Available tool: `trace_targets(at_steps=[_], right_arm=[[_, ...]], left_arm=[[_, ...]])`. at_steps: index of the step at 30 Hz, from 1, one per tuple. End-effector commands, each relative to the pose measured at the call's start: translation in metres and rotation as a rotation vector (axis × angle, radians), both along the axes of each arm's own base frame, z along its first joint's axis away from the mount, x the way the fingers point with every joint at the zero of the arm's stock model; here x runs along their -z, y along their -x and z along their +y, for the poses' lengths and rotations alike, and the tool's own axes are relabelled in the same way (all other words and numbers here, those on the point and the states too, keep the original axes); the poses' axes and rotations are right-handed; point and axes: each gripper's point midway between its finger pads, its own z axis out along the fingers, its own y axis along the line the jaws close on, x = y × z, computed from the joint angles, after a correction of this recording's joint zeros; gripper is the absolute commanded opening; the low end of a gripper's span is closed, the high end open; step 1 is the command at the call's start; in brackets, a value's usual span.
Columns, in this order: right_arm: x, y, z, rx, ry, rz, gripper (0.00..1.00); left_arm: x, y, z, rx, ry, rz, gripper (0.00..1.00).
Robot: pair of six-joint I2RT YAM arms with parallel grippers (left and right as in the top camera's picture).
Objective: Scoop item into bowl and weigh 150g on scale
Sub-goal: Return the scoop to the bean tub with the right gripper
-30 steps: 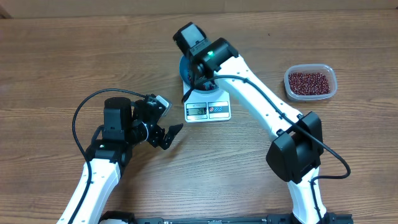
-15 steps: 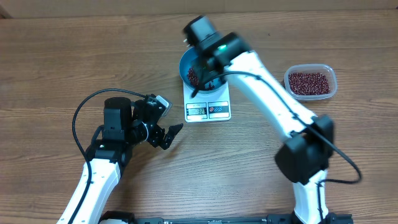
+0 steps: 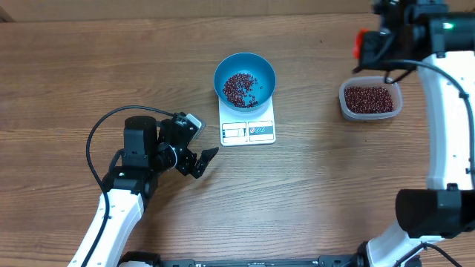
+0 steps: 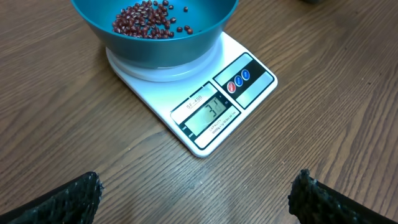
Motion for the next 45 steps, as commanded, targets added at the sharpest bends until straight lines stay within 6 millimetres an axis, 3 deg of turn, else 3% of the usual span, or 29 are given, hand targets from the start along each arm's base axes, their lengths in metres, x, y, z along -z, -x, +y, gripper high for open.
trace_targets(at_steps=[1, 8, 16, 19, 24, 34, 39, 45], right_arm=[[0.028, 0.007, -0.021, 0.046, 0.001, 0.079, 0.04], [0.105, 0.025, -0.059, 0.135, 0.089, 0.223, 0.04], [0.137, 0.021, -0.08, 0.133, 0.148, 0.204, 0.04], [0.15, 0.02, -0.082, 0.053, 0.19, 0.2, 0.04], [0.162, 0.016, -0.095, 0.06, 0.266, 0.176, 0.04], [0.178, 0.016, -0.095, 0.045, 0.272, 0.165, 0.04], [0.179, 0.013, -0.077, -0.016, 0.183, 0.147, 0.04], [0.18, 0.013, -0.075, -0.018, 0.175, 0.151, 0.04]], left_arm=[[-0.001, 0.001, -0.004, 0.008, 0.012, 0.005, 1.0], [-0.001, 0.001, -0.004, 0.008, 0.012, 0.005, 1.0], [-0.001, 0.001, -0.004, 0.008, 0.012, 0.005, 1.0], [-0.001, 0.001, -0.004, 0.008, 0.012, 0.005, 1.0], [-0.001, 0.001, -0.004, 0.008, 0.012, 0.005, 1.0], [-0.001, 0.001, -0.004, 0.008, 0.012, 0.005, 1.0], [-0.001, 0.001, -0.004, 0.008, 0.012, 0.005, 1.0], [-0.001, 0.001, -0.004, 0.008, 0.012, 0.005, 1.0]])
